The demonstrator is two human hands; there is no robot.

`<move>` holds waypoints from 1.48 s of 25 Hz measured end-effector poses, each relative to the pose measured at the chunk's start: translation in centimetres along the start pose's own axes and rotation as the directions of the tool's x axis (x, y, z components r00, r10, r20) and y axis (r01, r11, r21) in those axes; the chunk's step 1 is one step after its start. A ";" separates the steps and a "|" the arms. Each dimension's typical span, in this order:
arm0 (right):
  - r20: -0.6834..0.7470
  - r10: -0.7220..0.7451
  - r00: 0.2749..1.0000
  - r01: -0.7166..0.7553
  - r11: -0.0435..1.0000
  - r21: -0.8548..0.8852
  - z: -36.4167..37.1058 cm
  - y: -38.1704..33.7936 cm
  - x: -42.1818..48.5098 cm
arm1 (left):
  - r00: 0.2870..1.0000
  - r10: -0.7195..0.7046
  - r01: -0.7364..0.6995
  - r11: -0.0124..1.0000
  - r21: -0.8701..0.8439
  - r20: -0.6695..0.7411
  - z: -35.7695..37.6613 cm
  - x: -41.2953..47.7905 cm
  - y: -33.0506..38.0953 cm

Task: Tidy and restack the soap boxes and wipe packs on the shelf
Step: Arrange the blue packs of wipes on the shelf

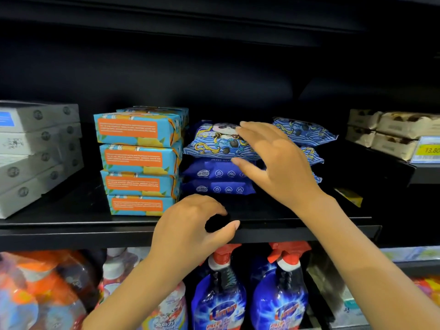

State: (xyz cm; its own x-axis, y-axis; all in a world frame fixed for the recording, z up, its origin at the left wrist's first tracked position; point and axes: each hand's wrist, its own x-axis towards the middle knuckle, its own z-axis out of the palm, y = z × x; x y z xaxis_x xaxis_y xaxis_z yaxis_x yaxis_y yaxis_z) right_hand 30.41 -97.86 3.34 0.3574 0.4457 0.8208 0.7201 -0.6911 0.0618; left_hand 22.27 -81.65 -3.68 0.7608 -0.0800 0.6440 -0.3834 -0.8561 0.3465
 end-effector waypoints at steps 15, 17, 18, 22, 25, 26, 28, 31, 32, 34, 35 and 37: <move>0.079 0.032 0.996 -0.016 0.981 -0.192 1.5 0.5 -0.6 | 0.999 -0.044 0.044 0.999 -0.011 0.015 -0.1 -0.1 0.2; 0.075 0.076 0.994 -0.062 0.981 -0.184 1.9 0.7 -0.7 | 0.999 -0.039 0.039 0.999 -0.010 0.020 -0.1 -0.1 0.2; 0.085 0.096 0.992 -0.079 0.980 -0.183 2.0 0.8 -0.6 | 0.999 -0.041 0.042 0.999 -0.010 0.021 -0.1 -0.1 0.3; 0.067 0.082 0.994 -0.067 0.977 -0.201 2.4 0.7 0.5 | 0.998 -0.056 0.057 0.998 -0.010 0.017 0.0 -0.1 0.3; 0.098 0.089 0.991 -0.061 0.964 -0.258 2.9 0.3 1.7 | 0.998 -0.065 0.065 0.998 -0.010 0.022 -0.1 0.0 0.4; 0.125 0.106 0.986 -0.067 0.956 -0.285 3.2 0.3 2.0 | 0.998 -0.063 0.063 0.998 -0.010 0.024 -0.1 0.0 0.4; 0.155 0.125 0.980 -0.072 0.948 -0.311 3.6 0.4 2.0 | 0.998 -0.051 0.051 0.999 -0.005 0.021 -0.1 0.0 0.4; 0.143 0.087 0.986 -0.041 0.954 -0.295 3.2 0.2 1.2 | 0.999 -0.041 0.041 0.999 -0.001 0.015 0.0 -0.1 0.3; 0.114 0.058 0.992 -0.024 0.959 -0.284 3.1 0.1 0.8 | 0.999 -0.042 0.042 0.999 0.000 0.013 0.0 -0.1 0.3; 0.071 0.017 0.997 0.003 0.962 -0.271 2.9 0.3 0.4 | 0.999 -0.037 0.037 0.999 0.004 0.006 0.1 0.0 0.3; 0.073 0.011 0.997 0.009 0.964 -0.266 2.7 0.4 0.2 | 0.999 -0.034 0.034 0.999 0.003 0.003 0.1 -0.1 0.3; 0.097 0.014 0.995 0.011 0.967 -0.253 2.6 0.6 0.1 | 0.999 -0.034 0.034 0.999 0.001 -0.002 0.0 -0.1 0.4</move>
State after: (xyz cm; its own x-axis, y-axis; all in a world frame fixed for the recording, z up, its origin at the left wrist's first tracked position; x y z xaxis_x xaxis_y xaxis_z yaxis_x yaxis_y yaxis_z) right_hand 32.37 -96.77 1.96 0.4239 0.4889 0.7624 0.5499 -0.8078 0.2123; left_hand 22.07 -81.97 -3.64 0.7727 -0.0497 0.6328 -0.3564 -0.8589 0.3678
